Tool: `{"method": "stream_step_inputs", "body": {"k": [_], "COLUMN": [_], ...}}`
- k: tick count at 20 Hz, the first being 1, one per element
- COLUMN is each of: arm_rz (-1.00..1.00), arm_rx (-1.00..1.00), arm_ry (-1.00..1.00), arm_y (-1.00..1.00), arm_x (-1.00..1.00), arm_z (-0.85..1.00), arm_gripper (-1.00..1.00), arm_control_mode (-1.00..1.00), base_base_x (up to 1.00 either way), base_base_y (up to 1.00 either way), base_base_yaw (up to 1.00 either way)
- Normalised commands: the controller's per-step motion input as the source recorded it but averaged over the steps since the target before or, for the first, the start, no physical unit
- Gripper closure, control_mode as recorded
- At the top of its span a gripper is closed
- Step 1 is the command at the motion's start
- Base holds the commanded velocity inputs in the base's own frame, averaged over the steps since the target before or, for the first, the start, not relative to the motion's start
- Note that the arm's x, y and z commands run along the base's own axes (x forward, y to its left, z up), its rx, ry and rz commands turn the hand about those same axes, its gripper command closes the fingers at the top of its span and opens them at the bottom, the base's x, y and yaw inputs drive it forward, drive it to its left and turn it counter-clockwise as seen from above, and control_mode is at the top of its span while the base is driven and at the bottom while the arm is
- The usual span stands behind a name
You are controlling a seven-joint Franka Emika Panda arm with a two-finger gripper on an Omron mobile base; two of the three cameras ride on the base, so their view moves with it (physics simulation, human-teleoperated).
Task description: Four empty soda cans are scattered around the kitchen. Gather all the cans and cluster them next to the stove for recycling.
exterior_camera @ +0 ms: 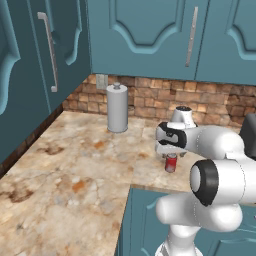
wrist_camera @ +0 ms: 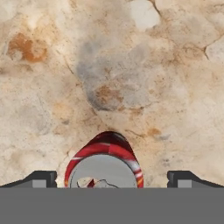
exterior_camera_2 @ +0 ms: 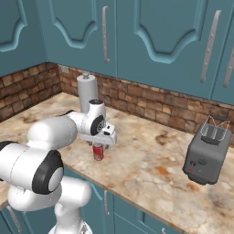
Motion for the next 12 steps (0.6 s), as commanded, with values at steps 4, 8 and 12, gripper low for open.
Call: {"method": "stream_step_inputs", "body": {"k": [4, 8, 12], "arm_rz": [0.00, 0.00, 0.00], "arm_rx": [0.00, 0.00, 0.00], "arm_ry": [0.00, 0.00, 0.00], "arm_y": [0.00, 0.02, 0.01], "arm_x": [0.00, 0.00, 0.00], "arm_z": [-0.27, -0.20, -0.04], "arm_gripper": [-1.00, -1.00, -1.00], "arm_control_mode": [-1.00, -1.00, -1.00], "base_base_x": [0.00, 0.00, 0.00], "base_base_y": [0.00, 0.00, 0.00], "base_base_yaw": [0.00, 0.00, 0.00]}}
